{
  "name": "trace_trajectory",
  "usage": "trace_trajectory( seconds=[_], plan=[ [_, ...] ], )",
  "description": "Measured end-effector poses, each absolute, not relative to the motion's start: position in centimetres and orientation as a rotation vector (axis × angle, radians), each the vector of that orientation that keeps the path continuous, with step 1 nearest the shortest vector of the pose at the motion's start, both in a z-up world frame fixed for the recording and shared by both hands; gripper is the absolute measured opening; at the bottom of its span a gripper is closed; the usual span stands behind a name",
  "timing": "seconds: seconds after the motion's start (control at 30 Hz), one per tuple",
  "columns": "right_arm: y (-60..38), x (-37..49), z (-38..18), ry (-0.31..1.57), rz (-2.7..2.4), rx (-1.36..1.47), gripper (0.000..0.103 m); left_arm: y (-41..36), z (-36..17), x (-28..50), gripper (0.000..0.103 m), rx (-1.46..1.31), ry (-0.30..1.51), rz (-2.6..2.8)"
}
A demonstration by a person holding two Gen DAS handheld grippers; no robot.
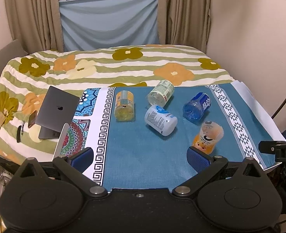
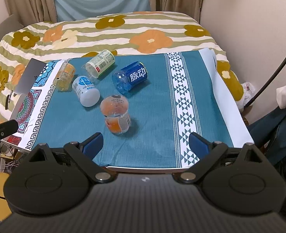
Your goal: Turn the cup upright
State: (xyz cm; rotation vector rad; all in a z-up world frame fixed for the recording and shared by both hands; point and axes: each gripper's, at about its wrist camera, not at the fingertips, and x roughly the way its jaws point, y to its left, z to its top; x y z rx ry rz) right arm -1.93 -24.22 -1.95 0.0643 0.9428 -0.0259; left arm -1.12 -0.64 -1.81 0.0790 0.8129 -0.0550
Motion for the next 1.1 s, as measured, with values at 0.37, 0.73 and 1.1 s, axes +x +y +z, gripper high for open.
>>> trace_trajectory(
  seconds=[0.37,0.73,1.1],
  plan=[
    [-24.09,-1.74,-2.06,0.943,-0.032,0.065,0.103,-0.36,-1.71,-1.00,0.103,0.079,0.811,-0.054],
    [-24.06,-1.71,-2.06,0.943,-0.032,0.066,0.103,-0.02,-1.73,-0.96,0.103,0.076,0.801,-0.050],
    [-24.01,-1.60,-2.06,0.942,-0.034,0.067,0.103,0.01,-1.70,-0.92,0.103,0.091,0.779,-0.051]
  ],
)
